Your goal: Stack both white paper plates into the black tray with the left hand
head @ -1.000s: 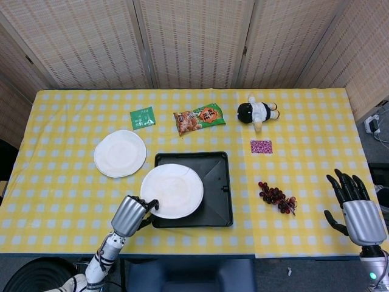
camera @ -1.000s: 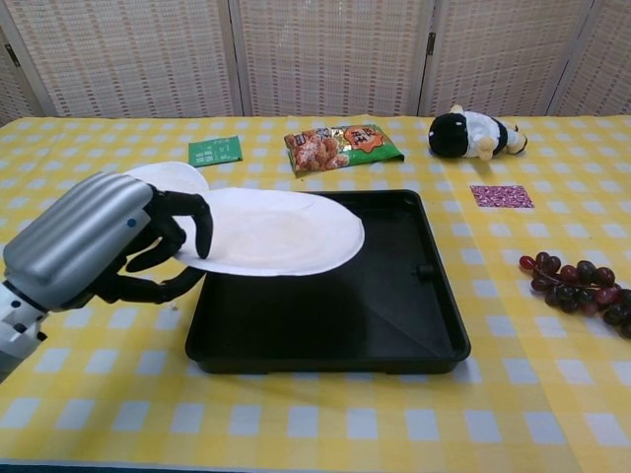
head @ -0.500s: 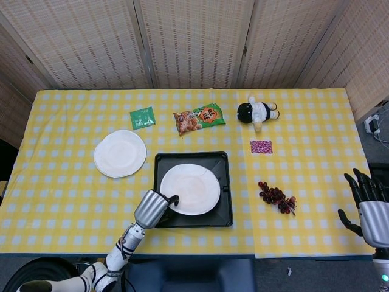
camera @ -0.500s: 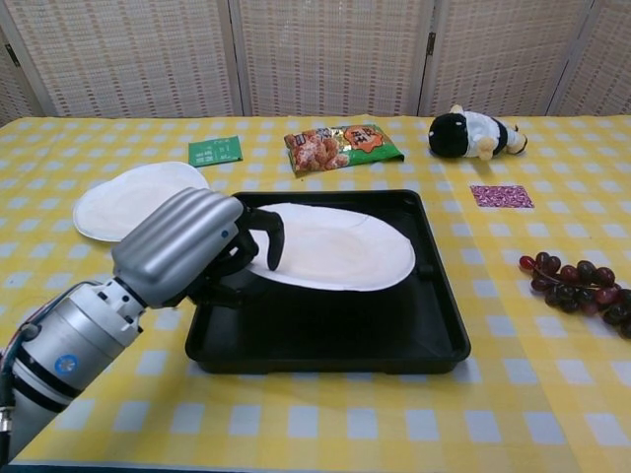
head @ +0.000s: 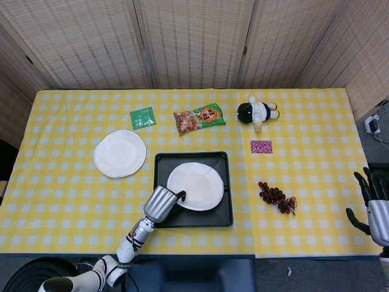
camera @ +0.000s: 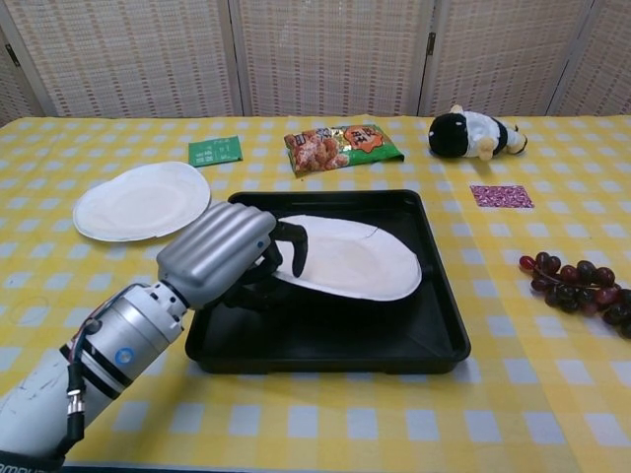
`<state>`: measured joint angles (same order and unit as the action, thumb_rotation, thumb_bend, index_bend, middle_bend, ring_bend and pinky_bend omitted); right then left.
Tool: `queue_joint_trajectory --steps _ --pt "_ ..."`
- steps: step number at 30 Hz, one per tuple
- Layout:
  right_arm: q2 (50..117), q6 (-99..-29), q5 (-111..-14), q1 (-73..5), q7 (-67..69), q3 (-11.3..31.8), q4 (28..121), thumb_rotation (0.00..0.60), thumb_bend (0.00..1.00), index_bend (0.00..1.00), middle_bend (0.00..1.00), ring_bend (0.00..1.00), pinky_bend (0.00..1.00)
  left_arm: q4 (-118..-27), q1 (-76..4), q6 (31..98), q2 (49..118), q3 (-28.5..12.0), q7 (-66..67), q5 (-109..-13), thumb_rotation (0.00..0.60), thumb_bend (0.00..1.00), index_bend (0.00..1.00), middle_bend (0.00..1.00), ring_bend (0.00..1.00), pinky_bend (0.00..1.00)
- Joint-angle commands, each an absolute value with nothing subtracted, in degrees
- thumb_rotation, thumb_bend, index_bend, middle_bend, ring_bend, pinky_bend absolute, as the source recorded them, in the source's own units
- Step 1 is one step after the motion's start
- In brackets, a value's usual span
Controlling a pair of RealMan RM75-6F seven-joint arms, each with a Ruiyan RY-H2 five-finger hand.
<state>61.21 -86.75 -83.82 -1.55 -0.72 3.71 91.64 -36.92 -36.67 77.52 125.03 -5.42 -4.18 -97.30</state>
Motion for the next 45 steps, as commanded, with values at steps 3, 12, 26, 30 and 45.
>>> queue_joint_trajectory --steps 3,12,26,30,45 --pt "61.3 -86.8 -84.1 -1.5 -0.9 3.7 91.8 0.6 0.37 0.0 0.0 0.0 0.0 -37.3 -36.9 77.8 124.8 -4.9 -4.8 -96.8 0.6 0.41 0.25 1.0 1.0 1.0" --pt "61.4 -87.2 -84.9 -1.3 -1.1 3.5 92.0 0.6 0.37 0.0 0.0 0.0 0.0 -45.4 -36.4 77.6 120.4 -3.0 -1.6 -96.7 0.6 0.24 0.12 1.0 1.0 1.0" --pt "61.4 -88.3 -87.5 -0.9 -1.5 2.5 92.8 0.6 0.37 0.0 0.0 0.0 0.0 -65.7 -35.2 75.0 108.6 -2.4 8.3 -95.0 0.6 0.2 0.13 1.0 1.0 1.0" --pt "61.4 -88.7 -88.1 -0.7 -1.5 2.3 92.9 0.6 0.37 0.0 0.0 0.0 0.0 -66.9 -34.5 76.5 106.3 -3.5 9.9 -94.5 0.6 0.22 0.27 1.0 1.0 1.0" --pt "62.1 -87.9 -88.4 -1.0 -2.8 2.1 93.1 0.6 0.37 0.0 0.0 0.0 0.0 -50.8 -31.3 76.3 105.2 -4.5 3.6 -89.5 0.6 0.33 0.49 1.0 1.0 1.0"
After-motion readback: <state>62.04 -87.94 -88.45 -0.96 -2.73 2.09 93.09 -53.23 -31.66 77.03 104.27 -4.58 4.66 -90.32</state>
